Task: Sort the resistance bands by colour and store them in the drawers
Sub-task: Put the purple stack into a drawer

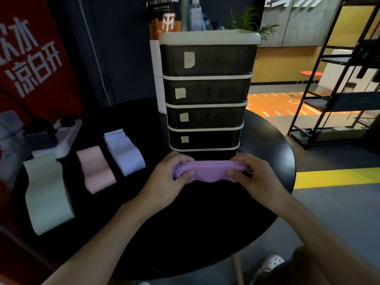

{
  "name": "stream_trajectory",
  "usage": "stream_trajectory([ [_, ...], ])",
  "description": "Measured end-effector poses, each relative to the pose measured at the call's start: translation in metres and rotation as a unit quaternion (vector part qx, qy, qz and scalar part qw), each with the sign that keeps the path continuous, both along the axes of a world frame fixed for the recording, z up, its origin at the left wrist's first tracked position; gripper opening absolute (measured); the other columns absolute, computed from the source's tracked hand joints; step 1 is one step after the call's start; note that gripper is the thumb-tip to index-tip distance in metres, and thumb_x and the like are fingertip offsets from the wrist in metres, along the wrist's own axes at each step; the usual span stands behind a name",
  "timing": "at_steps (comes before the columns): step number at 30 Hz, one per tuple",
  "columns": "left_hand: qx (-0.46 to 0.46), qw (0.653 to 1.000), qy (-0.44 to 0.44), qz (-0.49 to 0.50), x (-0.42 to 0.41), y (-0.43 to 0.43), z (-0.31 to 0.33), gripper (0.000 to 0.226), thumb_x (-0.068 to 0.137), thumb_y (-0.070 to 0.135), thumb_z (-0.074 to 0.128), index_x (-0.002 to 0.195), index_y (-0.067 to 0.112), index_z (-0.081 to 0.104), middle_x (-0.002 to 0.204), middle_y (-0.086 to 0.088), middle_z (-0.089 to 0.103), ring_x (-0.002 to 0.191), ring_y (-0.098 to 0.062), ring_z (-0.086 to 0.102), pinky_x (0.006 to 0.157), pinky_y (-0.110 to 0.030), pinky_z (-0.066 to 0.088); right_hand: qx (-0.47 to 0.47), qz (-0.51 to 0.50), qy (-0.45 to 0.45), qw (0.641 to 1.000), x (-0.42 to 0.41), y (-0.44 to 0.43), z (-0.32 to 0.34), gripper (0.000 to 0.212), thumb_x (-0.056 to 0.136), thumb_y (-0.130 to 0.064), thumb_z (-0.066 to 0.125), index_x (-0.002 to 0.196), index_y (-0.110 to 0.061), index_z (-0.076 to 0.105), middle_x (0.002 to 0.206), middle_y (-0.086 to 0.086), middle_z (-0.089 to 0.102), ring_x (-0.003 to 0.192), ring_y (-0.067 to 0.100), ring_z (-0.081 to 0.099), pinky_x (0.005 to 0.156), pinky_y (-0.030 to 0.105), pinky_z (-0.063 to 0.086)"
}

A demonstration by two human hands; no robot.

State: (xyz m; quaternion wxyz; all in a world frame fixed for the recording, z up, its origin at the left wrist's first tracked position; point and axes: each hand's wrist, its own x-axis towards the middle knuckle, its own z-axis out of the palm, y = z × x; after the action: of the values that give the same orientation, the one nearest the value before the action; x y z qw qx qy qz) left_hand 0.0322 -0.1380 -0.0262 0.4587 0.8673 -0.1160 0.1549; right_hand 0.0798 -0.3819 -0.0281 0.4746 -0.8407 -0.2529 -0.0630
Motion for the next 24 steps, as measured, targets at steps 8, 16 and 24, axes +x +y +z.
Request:
stream_trajectory([
  [8, 0.024, 0.999, 0.032, 0.0, -0.005, 0.005, 0.003, 0.027, 0.09, 0.014, 0.071, 0.099, 0.037, 0.061, 0.097, 0.017, 0.066, 0.092, 0.002, 0.062, 0.079, -0.009, 0.044, -0.036, 0.001, 0.009, 0.999, 0.0, -0.003, -0.002, 0.024, 0.09, -0.018, 0.065, 0.113, -0.023, 0.063, 0.1, -0.011, 0.066, 0.093, 0.008, 0.062, 0.085, 0.032, 0.053],
  [16, 0.045, 0.998, 0.044, 0.007, -0.009, 0.004, 0.003, 0.027, 0.094, 0.02, 0.066, 0.106, 0.042, 0.054, 0.104, 0.02, 0.063, 0.099, 0.006, 0.059, 0.08, -0.007, 0.041, -0.054, -0.004, -0.001, 0.999, -0.002, -0.002, -0.003, 0.025, 0.093, -0.016, 0.062, 0.113, -0.03, 0.06, 0.104, -0.012, 0.065, 0.097, 0.003, 0.06, 0.086, 0.02, 0.05],
  [24, 0.068, 0.997, 0.043, 0.007, -0.009, 0.005, 0.001, 0.024, 0.095, 0.024, 0.065, 0.101, 0.043, 0.052, 0.1, 0.018, 0.062, 0.094, 0.003, 0.058, 0.074, -0.008, 0.041, -0.053, -0.023, -0.015, 0.998, -0.003, -0.002, -0.003, 0.026, 0.094, -0.012, 0.061, 0.111, -0.03, 0.058, 0.102, -0.017, 0.06, 0.092, -0.004, 0.057, 0.077, 0.006, 0.043],
])
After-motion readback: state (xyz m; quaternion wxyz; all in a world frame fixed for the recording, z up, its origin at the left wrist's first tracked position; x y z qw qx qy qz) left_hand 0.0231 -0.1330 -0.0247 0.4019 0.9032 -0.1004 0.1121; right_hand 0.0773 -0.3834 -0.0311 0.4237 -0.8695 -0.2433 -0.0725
